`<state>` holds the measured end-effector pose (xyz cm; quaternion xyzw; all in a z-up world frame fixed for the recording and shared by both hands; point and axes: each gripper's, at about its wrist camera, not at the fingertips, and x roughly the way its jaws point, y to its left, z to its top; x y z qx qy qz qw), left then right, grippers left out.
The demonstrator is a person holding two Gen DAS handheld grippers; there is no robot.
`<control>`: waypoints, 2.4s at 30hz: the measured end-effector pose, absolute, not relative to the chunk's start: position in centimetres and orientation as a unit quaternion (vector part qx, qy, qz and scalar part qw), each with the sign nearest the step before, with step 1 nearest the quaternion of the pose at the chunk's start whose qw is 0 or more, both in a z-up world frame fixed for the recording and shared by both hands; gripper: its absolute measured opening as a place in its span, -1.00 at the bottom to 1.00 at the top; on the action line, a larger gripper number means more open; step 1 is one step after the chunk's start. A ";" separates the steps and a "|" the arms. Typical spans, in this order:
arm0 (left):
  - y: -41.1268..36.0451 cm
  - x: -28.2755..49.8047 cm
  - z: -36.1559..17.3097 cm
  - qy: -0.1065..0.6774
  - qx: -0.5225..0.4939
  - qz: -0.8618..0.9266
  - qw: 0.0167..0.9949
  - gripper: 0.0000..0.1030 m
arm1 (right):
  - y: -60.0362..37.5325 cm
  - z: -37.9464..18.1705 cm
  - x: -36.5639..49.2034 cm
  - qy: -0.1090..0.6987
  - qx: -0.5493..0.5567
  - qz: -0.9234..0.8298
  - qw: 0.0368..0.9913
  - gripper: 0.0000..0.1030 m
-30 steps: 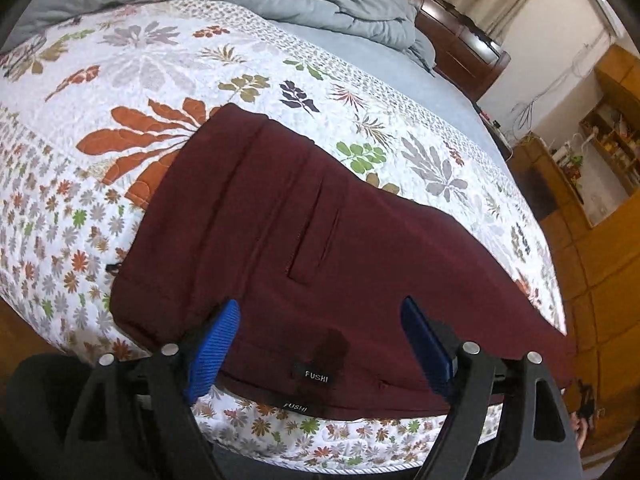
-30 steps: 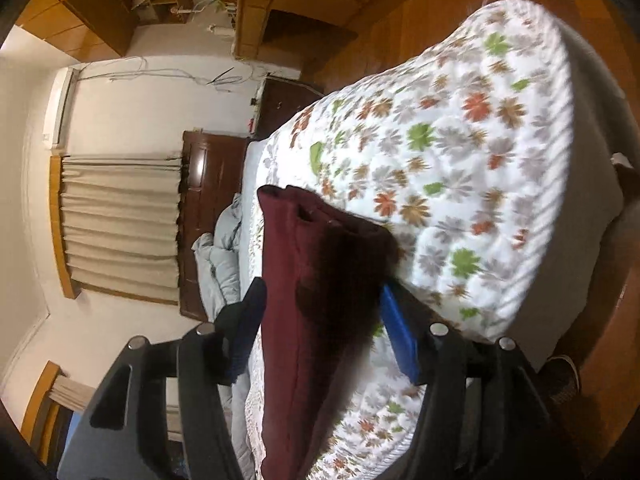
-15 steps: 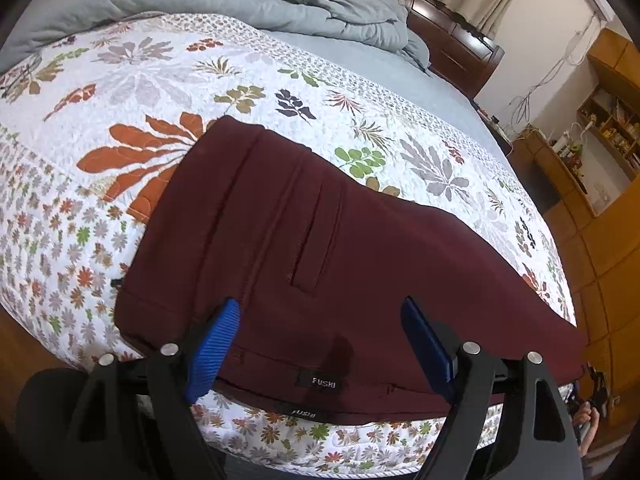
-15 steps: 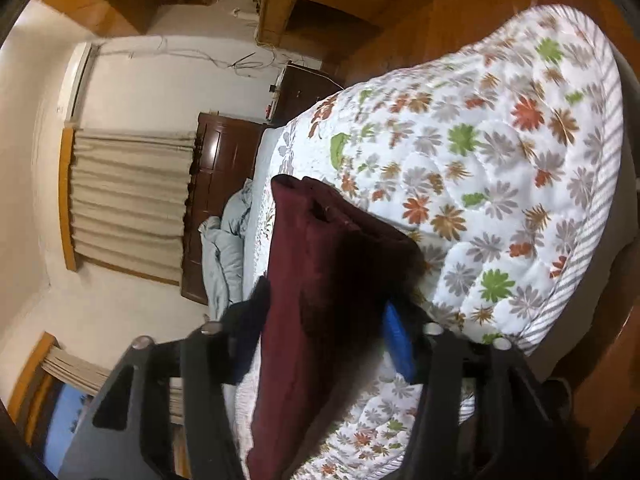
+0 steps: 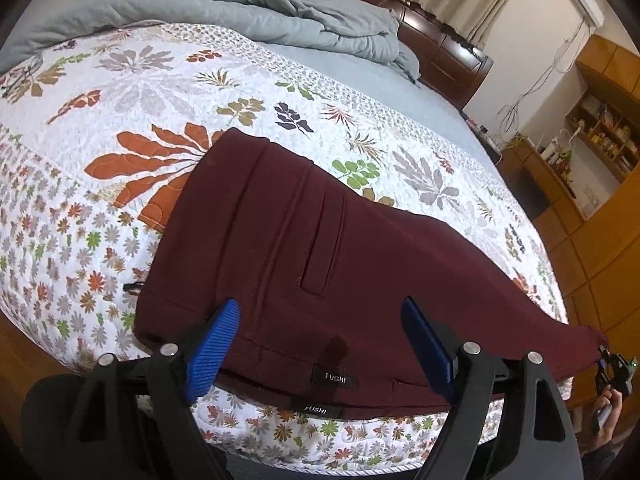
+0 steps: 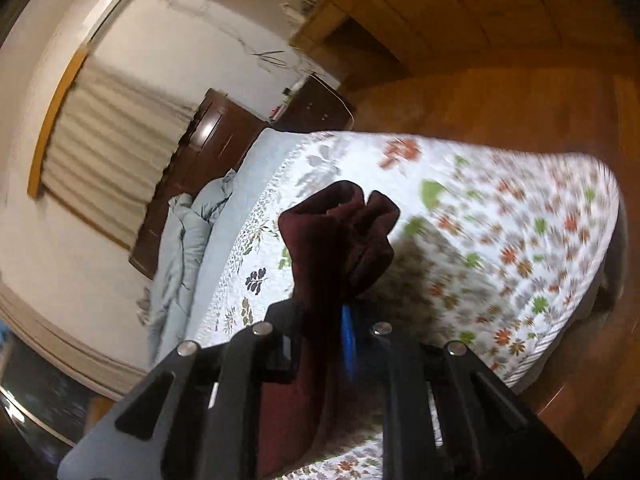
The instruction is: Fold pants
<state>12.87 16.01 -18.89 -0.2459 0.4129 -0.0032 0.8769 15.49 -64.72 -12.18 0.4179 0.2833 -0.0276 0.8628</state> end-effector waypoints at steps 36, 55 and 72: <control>17.2 11.1 -18.4 0.382 -0.263 -0.043 0.885 0.67 | -48.4 -1.1 17.1 0.274 0.090 -0.024 0.957 -0.71; 18.0 10.8 -18.7 0.381 -0.283 -0.050 0.879 0.68 | -41.8 0.3 17.8 0.272 -0.003 -0.007 0.962 -0.71; 17.5 11.3 -18.8 0.390 -0.265 -0.042 0.881 0.68 | -38.4 -0.3 17.7 0.270 -0.063 0.008 0.961 -0.71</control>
